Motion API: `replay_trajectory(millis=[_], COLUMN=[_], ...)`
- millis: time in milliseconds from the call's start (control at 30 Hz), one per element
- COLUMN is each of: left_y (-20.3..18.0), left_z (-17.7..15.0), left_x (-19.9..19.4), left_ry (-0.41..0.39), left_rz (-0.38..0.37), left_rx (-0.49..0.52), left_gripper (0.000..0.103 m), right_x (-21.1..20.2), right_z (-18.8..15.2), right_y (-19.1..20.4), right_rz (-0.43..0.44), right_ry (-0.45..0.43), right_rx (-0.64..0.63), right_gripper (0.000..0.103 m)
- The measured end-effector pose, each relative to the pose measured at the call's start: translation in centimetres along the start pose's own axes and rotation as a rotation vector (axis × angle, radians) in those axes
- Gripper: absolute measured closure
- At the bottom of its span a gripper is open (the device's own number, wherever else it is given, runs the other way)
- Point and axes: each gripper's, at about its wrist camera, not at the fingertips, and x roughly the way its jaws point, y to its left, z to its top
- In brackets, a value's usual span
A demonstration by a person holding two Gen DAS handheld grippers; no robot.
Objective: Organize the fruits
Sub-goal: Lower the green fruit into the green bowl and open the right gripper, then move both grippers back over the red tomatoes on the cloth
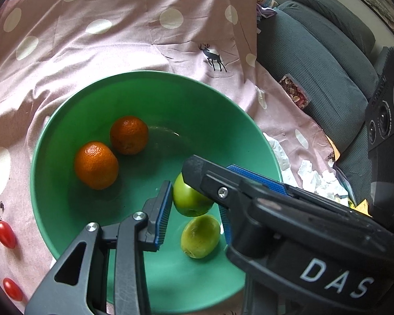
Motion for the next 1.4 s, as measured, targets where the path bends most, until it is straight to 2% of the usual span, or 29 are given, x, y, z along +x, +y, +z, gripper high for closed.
replay_trajectory(millis=[133,300,333,400,500,567,600,667,733,1000,1167,1300,1400], left_y=[0.1,0.4,0.7,1.3,2.8,3.7,4.2,5.4,6.7,11.6,14.2,17.2,18.7], left_z=[-0.1,-0.4,-0.5,-0.9,-1.6,-2.1,-2.3,-3.0,-3.6,-7.3,-9.3,-10.2,-10.8], left_x=[-1.1,-4.0,-4.9,-6.7,-9.2,-10.6,-11.3,-12.6,-13.9,-19.0,-19.8,-19.9,-20.3], left_ry=[-0.020,-0.081,-0.099,-0.144,-0.183,-0.201,-0.212,-0.233,-0.244,-0.285,-0.262,-0.222,-0.218], left_rz=[-0.006,0.014,0.014,0.018,0.035,0.081,0.121,0.203,0.255,0.367,0.490,0.461,0.482], left_rx=[0.001,0.000,-0.003,-0.018,-0.052,-0.069,-0.078,-0.097,-0.118,-0.220,-0.260,-0.358,-0.412], left_gripper=[0.064,0.052,0.051,0.048,0.041,0.036,0.035,0.035,0.035,0.033,0.033,0.034,0.034], right_x=[-0.4,-1.6,-1.9,-2.4,-3.1,-3.5,-3.6,-3.9,-4.1,-3.5,-1.8,-0.5,0.5], right_z=[0.1,0.2,0.2,0.2,0.2,0.2,0.1,0.0,-0.1,-1.0,-1.8,-2.8,-3.6], right_y=[-0.4,-0.3,-0.2,0.1,0.5,1.0,1.3,2.0,2.9,7.1,9.9,12.1,13.9], right_rz=[-0.005,0.001,0.011,0.036,0.043,0.042,0.046,0.065,0.089,0.128,0.096,0.087,0.093], right_ry=[-0.023,-0.083,-0.098,-0.119,-0.151,-0.173,-0.183,-0.197,-0.210,-0.210,-0.173,-0.153,-0.128], right_rx=[0.021,0.020,0.019,0.016,0.007,0.000,-0.005,-0.027,-0.050,-0.165,-0.239,-0.300,-0.355], right_gripper=[0.060,0.057,0.055,0.044,0.043,0.040,0.032,0.027,0.026,0.023,0.023,0.023,0.023])
